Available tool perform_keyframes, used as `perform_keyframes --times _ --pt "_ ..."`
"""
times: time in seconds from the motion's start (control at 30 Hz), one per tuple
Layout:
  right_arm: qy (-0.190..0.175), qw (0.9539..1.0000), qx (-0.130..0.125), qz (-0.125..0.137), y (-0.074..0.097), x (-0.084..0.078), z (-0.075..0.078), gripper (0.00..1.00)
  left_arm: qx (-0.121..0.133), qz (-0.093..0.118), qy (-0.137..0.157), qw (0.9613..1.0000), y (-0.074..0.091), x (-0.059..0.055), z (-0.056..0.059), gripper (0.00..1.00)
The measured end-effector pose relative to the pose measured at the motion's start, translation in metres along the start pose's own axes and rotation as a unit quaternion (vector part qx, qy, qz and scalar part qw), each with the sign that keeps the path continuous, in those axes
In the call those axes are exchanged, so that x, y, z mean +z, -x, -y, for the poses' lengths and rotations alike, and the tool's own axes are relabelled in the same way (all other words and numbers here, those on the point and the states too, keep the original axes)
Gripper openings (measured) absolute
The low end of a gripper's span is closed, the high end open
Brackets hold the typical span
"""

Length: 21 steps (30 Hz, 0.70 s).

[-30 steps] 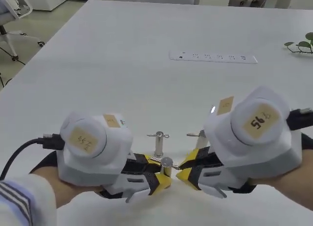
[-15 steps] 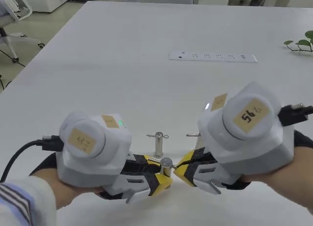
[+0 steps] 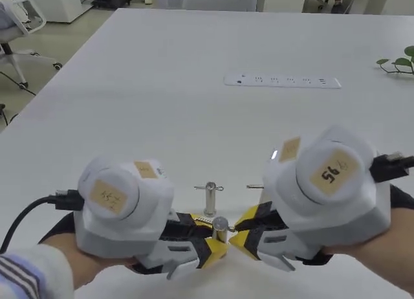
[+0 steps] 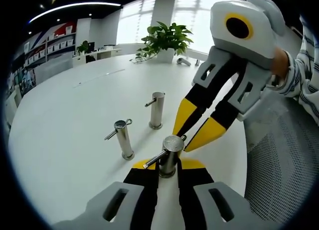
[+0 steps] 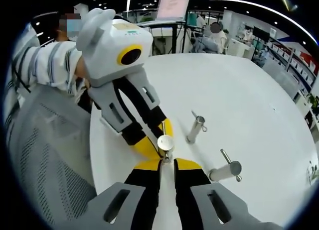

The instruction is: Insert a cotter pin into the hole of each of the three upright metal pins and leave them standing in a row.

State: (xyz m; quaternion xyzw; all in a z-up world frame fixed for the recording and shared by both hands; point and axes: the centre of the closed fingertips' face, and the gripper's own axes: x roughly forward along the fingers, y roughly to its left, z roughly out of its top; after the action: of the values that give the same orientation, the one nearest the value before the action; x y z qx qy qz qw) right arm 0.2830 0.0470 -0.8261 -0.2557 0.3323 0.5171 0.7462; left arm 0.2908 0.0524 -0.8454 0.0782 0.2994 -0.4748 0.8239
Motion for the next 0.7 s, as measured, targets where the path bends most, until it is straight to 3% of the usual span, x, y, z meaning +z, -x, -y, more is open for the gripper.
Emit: perform_keyframes --times 0.13,0.37,0.57,0.7 --pt "-0.002 0.9999 0.002 0.016 0.001 0.004 -0.002 0.13 0.001 0.001 -0.002 1.0 0.001 0.0 -0.001 0.14" --pt "-0.001 0.9995 0.007 0.03 0.0 0.011 -0.004 0.18 0.006 -0.008 -0.007 0.9999 0.008 -0.006 -0.004 0.26" --pt "-0.001 0.9995 0.015 0.03 -0.006 0.012 -0.007 0.22 0.003 -0.019 0.002 0.9998 0.013 -0.014 -0.002 0.34" --pt "-0.002 0.9995 0.014 0.029 -0.011 0.012 -0.008 0.22 -0.001 -0.022 0.007 0.9997 0.017 -0.018 0.001 0.34"
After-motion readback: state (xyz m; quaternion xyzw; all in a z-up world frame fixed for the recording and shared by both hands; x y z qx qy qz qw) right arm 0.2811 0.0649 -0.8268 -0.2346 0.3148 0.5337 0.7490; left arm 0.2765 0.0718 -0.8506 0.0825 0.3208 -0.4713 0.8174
